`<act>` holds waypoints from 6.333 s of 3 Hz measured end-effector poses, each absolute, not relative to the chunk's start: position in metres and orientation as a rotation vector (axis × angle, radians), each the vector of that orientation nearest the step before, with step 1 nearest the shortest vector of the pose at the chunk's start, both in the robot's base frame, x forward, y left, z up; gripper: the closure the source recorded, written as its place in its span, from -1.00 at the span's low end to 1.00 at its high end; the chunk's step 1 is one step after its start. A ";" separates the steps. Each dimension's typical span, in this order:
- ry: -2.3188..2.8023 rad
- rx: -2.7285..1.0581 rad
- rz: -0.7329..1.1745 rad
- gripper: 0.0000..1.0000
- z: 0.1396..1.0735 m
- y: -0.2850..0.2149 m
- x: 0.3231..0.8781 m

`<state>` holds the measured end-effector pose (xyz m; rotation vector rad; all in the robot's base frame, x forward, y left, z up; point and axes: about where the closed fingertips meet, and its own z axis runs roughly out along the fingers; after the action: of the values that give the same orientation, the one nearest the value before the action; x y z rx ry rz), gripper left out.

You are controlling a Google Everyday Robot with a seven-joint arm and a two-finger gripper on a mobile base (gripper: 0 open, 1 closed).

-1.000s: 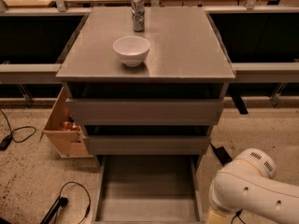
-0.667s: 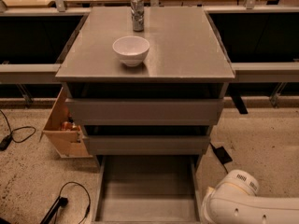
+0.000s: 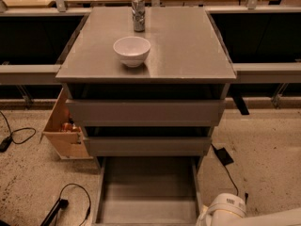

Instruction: Close bottom drawer

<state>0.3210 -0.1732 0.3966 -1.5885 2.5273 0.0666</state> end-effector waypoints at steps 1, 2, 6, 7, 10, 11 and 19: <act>2.503 -1.613 0.045 -1.00 0.396 -0.174 0.324; 2.503 -1.613 0.045 -1.00 0.396 -0.174 0.324; 2.465 -1.578 0.230 0.92 0.167 -0.133 0.324; 2.439 -1.560 0.341 1.00 0.112 -0.108 0.307; 2.257 -1.510 0.229 1.00 0.113 -0.084 0.353; 2.250 -1.506 0.229 1.00 0.111 -0.083 0.358; 2.003 -1.488 0.095 1.00 0.112 -0.078 0.569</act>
Offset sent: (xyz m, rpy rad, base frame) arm 0.0070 -0.0010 -0.0028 -0.0129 -0.0224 0.0337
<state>0.5695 -0.0785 0.1119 -1.4876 2.0028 0.0948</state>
